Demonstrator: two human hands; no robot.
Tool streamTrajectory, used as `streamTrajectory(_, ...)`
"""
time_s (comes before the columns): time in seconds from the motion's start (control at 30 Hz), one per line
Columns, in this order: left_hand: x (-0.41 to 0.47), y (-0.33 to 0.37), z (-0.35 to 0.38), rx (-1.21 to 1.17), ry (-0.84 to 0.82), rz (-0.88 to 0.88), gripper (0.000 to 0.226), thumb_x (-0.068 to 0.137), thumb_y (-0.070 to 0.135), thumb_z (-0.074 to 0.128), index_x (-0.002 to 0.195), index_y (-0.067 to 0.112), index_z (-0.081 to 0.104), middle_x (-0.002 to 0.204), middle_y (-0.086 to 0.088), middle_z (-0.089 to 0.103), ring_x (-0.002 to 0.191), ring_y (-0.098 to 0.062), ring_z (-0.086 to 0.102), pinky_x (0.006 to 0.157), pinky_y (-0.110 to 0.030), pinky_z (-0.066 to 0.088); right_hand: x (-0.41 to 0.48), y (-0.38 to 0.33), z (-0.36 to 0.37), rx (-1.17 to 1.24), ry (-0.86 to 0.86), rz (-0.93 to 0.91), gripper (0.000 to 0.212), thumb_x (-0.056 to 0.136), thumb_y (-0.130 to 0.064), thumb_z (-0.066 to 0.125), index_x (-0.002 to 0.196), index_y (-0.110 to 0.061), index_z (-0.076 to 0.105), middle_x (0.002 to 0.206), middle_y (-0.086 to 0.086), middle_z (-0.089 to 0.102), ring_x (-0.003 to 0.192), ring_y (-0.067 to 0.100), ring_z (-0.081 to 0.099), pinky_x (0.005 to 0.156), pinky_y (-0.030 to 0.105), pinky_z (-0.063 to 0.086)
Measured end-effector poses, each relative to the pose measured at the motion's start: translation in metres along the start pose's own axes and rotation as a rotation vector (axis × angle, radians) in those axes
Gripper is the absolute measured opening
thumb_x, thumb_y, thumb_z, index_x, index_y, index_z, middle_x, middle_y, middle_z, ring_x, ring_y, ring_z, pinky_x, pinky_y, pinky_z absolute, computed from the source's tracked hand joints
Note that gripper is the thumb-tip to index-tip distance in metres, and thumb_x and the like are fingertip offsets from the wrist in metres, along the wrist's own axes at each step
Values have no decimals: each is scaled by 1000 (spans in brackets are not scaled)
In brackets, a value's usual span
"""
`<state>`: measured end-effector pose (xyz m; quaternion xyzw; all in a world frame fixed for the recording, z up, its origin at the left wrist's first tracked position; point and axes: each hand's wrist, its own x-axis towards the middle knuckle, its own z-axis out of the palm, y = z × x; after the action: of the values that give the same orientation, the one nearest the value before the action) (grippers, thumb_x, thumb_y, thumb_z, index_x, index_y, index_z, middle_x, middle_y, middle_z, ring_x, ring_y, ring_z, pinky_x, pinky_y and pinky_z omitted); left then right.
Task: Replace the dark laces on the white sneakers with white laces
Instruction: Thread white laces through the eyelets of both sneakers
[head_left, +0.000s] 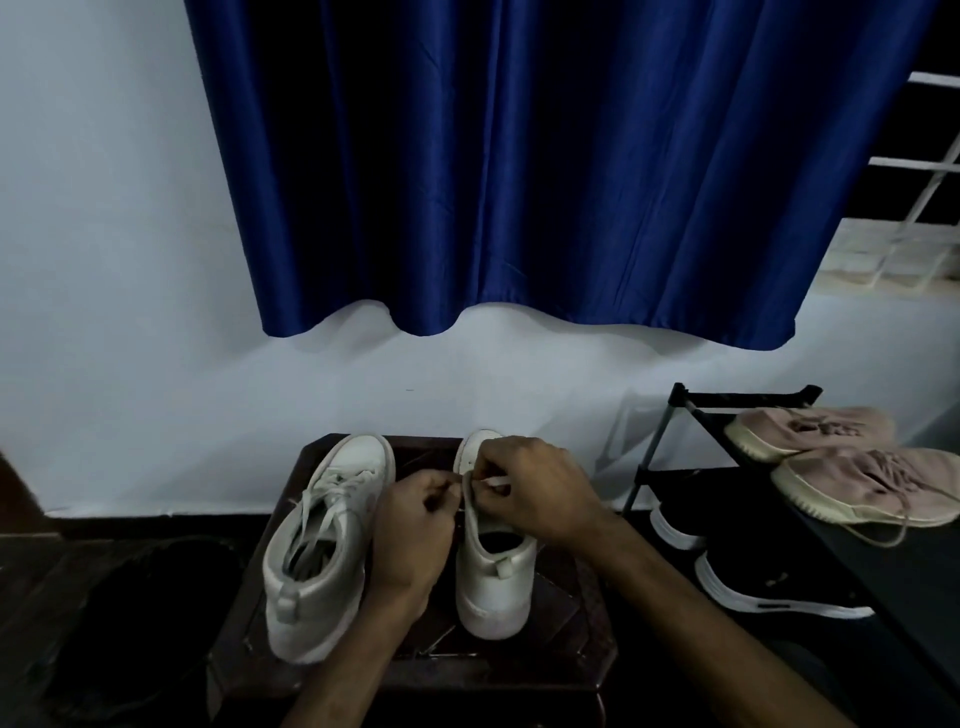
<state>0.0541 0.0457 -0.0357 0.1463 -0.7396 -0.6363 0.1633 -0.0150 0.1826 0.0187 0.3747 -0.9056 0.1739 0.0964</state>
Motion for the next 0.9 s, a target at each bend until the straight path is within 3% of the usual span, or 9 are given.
streamTrajectory(0.17, -3, 7, 12, -31, -49, -55, 14, 77, 36, 66, 79, 23, 70, 79, 1, 73, 79, -20, 71, 75, -52, 58, -10, 22, -3, 222, 4, 15, 9, 87, -31, 65, 88, -24, 71, 80, -13, 62, 79, 3, 48, 72, 20, 33)
streamTrajectory(0.23, -4, 4, 18, -27, -38, -67, 23, 69, 45, 62, 77, 24, 67, 79, 1, 73, 78, -18, 71, 74, -50, 58, -20, 23, -2, 263, 31, 27, 23, 90, -44, 58, 92, -25, 70, 86, -13, 62, 82, 3, 49, 77, 22, 33)
streamTrajectory(0.33, -12, 2, 24, -116, -9, -75, 13, 78, 32, 63, 82, 20, 65, 85, -2, 72, 82, -21, 71, 75, -49, 59, -35, 22, 8, 183, 27, 89, 41, 80, -66, 55, 104, -34, 61, 104, -20, 54, 99, 0, 46, 85, 20, 38)
streamTrajectory(0.43, -28, 5, 21, -366, 31, -183, 9, 98, 10, 54, 94, 2, 55, 95, -15, 70, 88, -25, 72, 73, -39, 60, -43, 24, 15, 380, 80, 148, 31, 80, -42, 73, 106, -27, 64, 109, -23, 51, 107, -5, 50, 90, 11, 37)
streamTrajectory(0.57, -39, 26, -1, -665, 216, -138, 15, 103, 9, 42, 92, 4, 50, 95, -12, 73, 95, -23, 71, 87, -35, 55, -41, 22, 16, 452, 66, 182, 28, 79, -25, 77, 104, -25, 65, 110, -23, 55, 109, -5, 51, 92, 11, 37)
streamTrajectory(0.67, -28, 53, -30, -1020, 255, -136, 23, 105, 8, 36, 85, 10, 48, 72, -6, 68, 69, -19, 70, 72, -31, 56, -40, 22, 17, 476, 38, 210, 29, 78, -27, 74, 105, -29, 65, 110, -26, 54, 111, -2, 52, 94, 17, 40)
streamTrajectory(0.73, -24, 71, -53, -1133, 283, -104, 28, 102, 6, 36, 79, 16, 47, 56, 2, 48, 45, -9, 47, 49, -21, 44, -41, 22, 16, 487, 37, 219, 28, 78, -24, 74, 104, -29, 65, 109, -29, 54, 110, -3, 52, 94, 16, 40)
streamTrajectory(0.8, -27, 78, -67, -877, 301, 12, 22, 102, 12, 41, 82, 17, 51, 51, 7, 37, 40, -7, 29, 39, -19, 25, -40, 20, 16, 486, 46, 216, 27, 77, -24, 74, 102, -28, 65, 108, -29, 55, 109, -4, 53, 92, 12, 38)
streamTrajectory(0.9, -31, 54, -49, 113, 102, 308, 11, 99, 33, 49, 100, 26, 57, 55, 9, 56, 44, -5, 46, 45, -20, 35, -40, 18, 18, 492, 59, 215, 28, 73, -32, 69, 101, -30, 64, 108, -27, 56, 108, -1, 55, 95, 19, 41)
